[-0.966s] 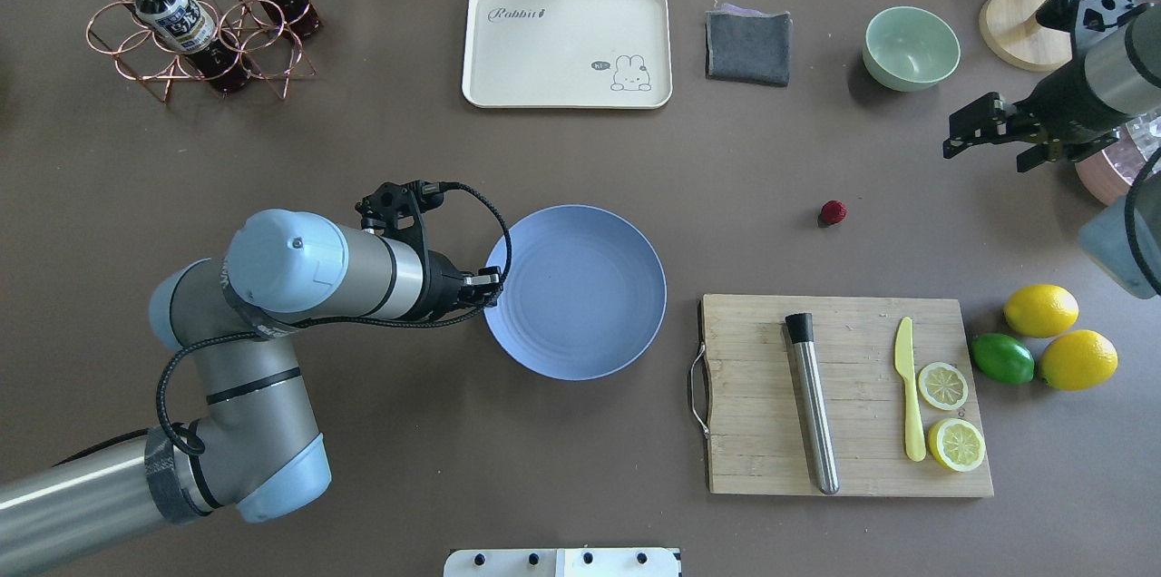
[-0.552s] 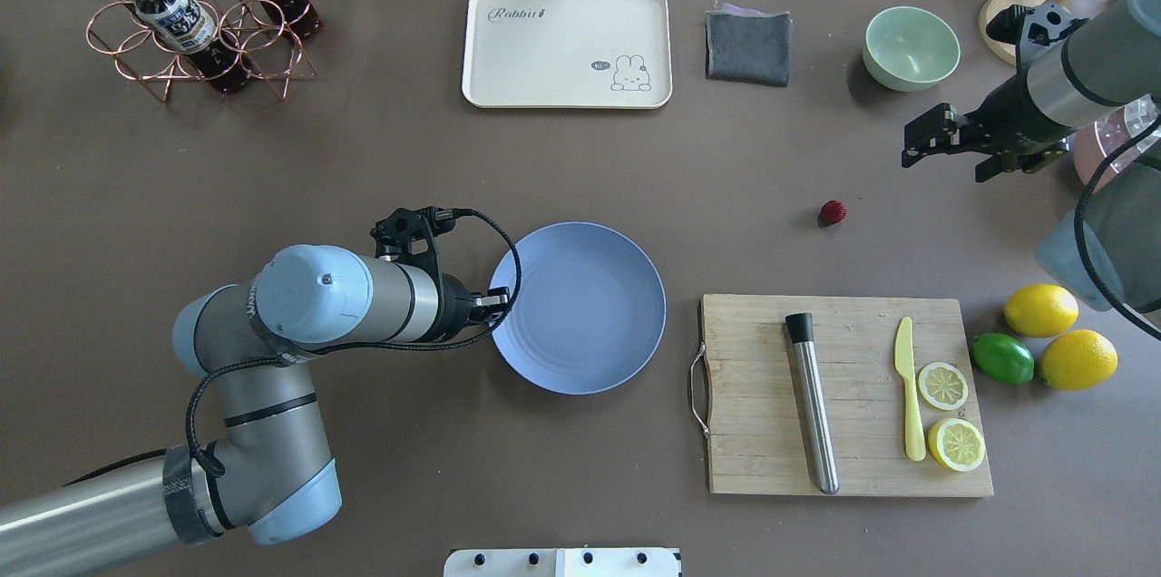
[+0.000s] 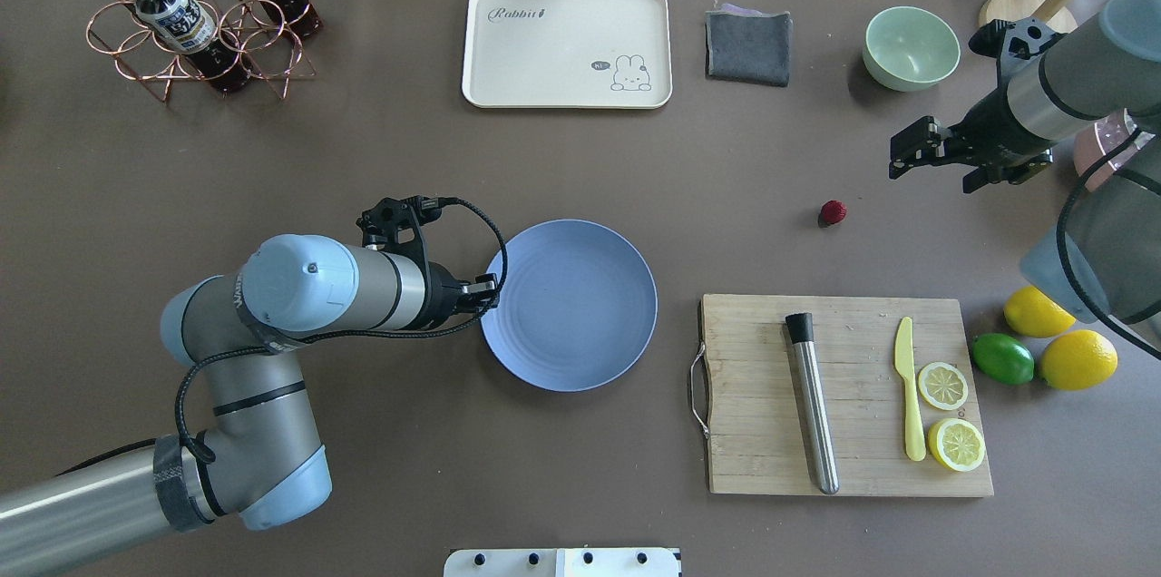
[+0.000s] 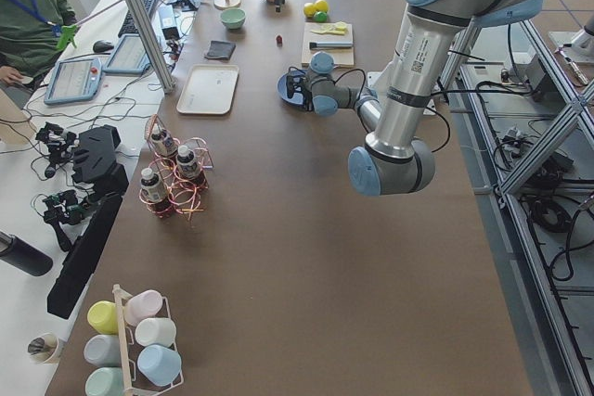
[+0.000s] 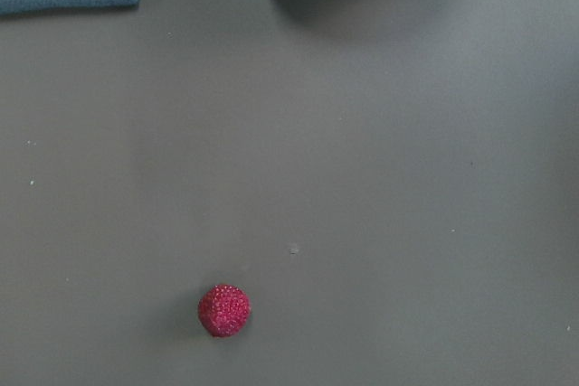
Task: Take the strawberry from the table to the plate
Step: 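Withdraw the left gripper from the plate while the right gripper approaches the strawberry, then lower the right gripper and grasp the red strawberry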
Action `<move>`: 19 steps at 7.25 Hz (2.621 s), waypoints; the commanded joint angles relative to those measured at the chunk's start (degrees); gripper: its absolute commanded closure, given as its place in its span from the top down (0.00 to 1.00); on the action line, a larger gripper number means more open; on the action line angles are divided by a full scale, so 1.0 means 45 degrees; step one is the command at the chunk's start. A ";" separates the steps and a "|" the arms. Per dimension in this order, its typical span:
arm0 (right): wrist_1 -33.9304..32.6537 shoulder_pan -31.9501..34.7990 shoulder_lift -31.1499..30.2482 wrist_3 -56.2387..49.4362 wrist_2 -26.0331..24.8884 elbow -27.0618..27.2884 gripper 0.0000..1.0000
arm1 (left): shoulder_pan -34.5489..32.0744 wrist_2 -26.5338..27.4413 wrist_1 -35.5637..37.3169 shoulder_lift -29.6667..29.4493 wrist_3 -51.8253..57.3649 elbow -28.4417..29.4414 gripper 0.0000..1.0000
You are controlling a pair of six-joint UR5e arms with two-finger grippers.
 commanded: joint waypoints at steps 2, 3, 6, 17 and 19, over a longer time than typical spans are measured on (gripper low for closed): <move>0.0000 -0.0667 0.0039 0.0284 -0.0712 -0.0176 1.00 | -0.1733 -0.1900 -0.0049 0.0381 0.0039 -0.0721 0.98; 0.0232 -0.0921 0.0562 0.0517 -0.0929 -0.0719 1.00 | -0.2204 -0.2256 -0.0049 0.0924 0.0445 -0.1170 0.98; 0.0918 -0.1704 0.1365 0.1184 -0.1302 -0.1912 1.00 | -0.2599 -0.2259 -0.0108 0.2372 0.3120 -0.2478 0.98; 0.0879 -0.2311 0.1993 0.1242 -0.2104 -0.2912 0.00 | -0.2892 -0.2530 0.0010 0.2375 0.3164 -0.2385 0.98; 0.0703 -0.1864 0.2439 0.1262 -0.1502 -0.2795 0.00 | -0.3920 -0.3831 0.0242 0.2356 0.3454 -0.2269 0.98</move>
